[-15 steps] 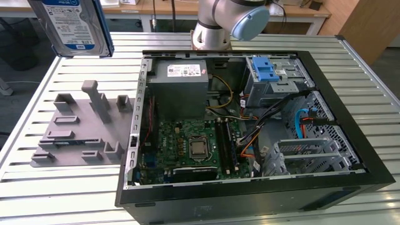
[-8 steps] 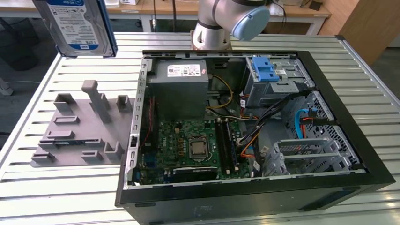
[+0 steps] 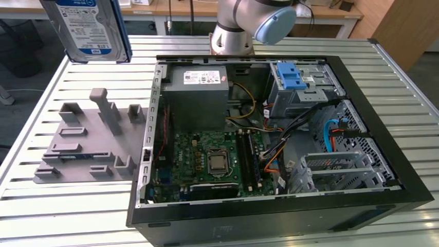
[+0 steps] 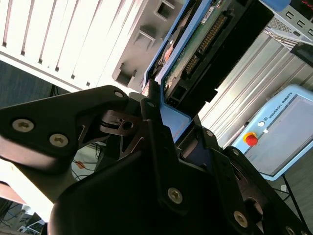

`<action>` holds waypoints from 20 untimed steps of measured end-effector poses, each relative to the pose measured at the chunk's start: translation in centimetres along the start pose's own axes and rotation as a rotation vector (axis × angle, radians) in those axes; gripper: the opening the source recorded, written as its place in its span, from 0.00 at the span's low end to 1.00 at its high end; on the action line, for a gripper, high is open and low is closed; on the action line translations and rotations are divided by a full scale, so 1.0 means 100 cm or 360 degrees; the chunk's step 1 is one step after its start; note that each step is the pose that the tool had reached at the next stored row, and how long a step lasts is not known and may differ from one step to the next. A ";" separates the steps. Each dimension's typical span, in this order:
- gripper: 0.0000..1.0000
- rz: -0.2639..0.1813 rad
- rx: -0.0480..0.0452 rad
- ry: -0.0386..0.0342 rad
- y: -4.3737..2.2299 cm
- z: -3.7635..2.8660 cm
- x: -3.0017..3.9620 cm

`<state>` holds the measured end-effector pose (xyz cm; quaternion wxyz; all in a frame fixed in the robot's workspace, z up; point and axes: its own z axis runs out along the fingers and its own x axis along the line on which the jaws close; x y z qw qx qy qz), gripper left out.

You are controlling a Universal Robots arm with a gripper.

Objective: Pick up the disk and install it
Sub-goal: 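Pick up the disk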

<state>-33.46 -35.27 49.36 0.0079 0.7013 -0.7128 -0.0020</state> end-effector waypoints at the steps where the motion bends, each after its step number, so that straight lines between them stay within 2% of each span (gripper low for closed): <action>1: 0.36 0.0000 0.0000 0.0000 -0.0007 0.0000 0.0000; 8: 0.36 0.0000 0.0000 0.0000 -0.0050 0.0000 -0.0001; 20: 0.36 0.0000 0.0000 0.0000 -0.0063 -0.0001 -0.0001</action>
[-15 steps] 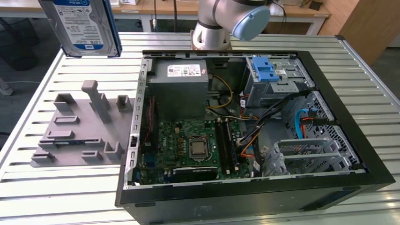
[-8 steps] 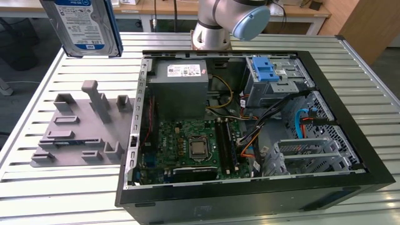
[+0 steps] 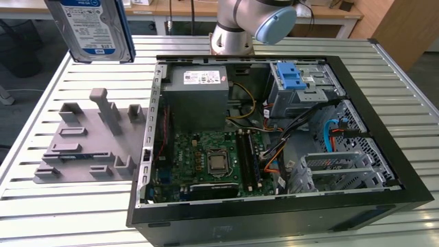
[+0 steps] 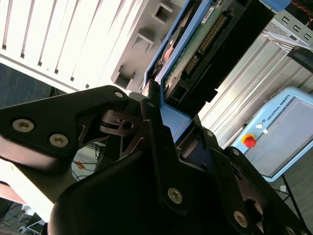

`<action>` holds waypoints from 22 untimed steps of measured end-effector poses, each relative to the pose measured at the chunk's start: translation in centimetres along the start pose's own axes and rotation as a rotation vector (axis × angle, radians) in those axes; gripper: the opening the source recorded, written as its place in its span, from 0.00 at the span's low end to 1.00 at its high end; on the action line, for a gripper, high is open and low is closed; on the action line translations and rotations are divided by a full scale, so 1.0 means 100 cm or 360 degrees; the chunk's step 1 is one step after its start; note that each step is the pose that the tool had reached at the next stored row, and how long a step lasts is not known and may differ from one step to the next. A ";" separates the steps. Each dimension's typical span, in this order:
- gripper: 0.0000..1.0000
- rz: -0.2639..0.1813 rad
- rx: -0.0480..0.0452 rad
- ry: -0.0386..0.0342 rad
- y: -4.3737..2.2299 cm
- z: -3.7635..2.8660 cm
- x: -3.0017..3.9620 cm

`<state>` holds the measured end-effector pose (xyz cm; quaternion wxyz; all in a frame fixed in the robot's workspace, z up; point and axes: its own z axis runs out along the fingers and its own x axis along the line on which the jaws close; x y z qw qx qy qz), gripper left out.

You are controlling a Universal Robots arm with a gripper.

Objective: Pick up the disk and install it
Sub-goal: 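Pick up the disk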

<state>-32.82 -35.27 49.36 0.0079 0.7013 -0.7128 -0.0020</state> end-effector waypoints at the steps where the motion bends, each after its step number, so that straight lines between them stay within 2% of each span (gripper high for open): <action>1: 0.36 0.0000 0.0000 0.0000 -0.0003 0.0000 0.0000; 8: 0.36 0.0000 0.0000 0.0000 -0.0025 0.0000 0.0000; 14: 0.36 0.0000 0.0000 0.0000 -0.0108 -0.0001 0.0011; 22: 0.36 0.0000 0.0000 0.0000 -0.0193 0.0000 0.0069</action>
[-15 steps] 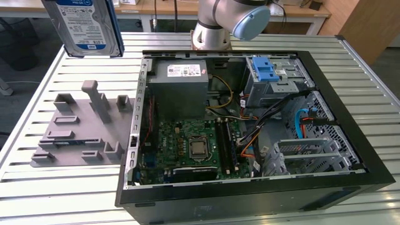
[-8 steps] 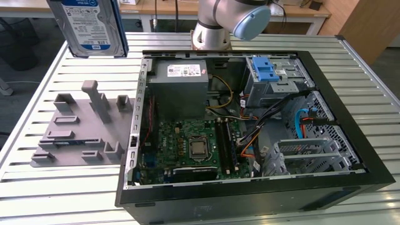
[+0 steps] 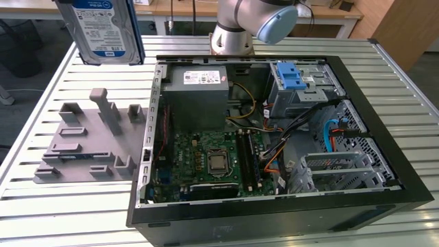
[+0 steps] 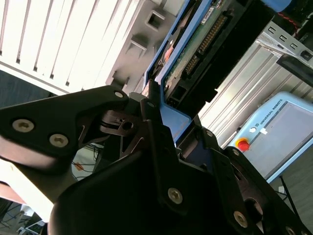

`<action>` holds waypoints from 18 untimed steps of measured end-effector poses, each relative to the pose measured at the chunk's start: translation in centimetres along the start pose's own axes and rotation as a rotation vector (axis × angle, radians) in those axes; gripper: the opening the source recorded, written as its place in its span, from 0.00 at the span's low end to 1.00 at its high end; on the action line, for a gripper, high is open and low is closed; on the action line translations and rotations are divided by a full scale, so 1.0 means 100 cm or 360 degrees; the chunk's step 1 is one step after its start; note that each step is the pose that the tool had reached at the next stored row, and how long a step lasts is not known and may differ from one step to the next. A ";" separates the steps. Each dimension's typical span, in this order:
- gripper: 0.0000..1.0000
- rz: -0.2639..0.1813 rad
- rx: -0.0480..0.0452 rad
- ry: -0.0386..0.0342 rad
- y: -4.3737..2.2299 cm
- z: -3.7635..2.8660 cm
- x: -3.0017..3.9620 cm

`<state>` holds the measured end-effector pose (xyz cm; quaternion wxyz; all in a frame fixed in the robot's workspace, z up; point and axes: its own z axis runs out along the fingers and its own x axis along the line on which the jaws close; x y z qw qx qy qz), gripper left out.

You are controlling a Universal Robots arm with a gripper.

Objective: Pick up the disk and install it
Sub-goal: 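Pick up the disk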

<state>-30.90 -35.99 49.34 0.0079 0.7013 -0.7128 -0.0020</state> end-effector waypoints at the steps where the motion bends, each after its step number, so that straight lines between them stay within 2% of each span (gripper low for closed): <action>1: 0.36 0.0000 0.0000 0.0000 -0.0012 0.0001 0.0006; 7: 0.36 0.0000 0.0000 0.0000 -0.0108 0.0004 0.0037; 18: 0.36 0.0000 0.0000 0.0000 -0.0411 0.0014 0.0074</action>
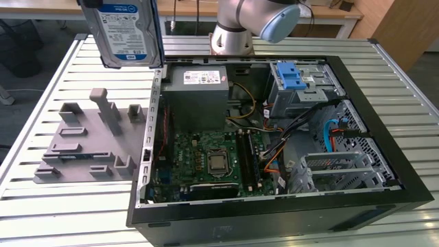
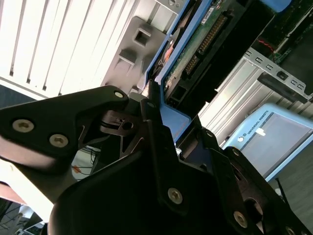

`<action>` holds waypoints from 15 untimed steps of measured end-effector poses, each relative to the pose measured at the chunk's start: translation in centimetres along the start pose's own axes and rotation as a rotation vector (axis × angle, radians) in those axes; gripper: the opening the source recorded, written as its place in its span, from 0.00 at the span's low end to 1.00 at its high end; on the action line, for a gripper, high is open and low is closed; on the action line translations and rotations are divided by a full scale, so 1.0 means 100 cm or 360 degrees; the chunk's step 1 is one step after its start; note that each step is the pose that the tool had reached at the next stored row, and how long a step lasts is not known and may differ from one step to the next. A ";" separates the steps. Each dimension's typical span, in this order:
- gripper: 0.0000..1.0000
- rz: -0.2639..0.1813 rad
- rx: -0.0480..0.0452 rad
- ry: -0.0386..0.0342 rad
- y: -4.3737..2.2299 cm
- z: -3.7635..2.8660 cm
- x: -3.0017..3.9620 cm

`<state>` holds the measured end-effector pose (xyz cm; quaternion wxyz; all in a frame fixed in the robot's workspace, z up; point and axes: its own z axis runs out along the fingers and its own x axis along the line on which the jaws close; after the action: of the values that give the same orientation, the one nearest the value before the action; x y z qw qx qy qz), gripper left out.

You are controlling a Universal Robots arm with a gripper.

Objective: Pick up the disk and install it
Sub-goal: 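Pick up the disk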

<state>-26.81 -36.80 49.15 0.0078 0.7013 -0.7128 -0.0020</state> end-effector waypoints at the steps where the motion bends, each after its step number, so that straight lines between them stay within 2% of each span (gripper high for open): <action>1: 0.36 0.0000 0.0000 0.0000 -0.0022 0.0002 0.0005; 5: 0.36 0.0000 0.0000 0.0000 -0.0080 0.0012 0.0054; 12: 0.36 0.0000 0.0000 0.0000 -0.0144 0.0041 0.0207; 15: 0.36 0.0000 0.0000 0.0000 -0.0254 0.0041 0.0219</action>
<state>-24.31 -39.03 48.72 0.0079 0.7013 -0.7128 -0.0020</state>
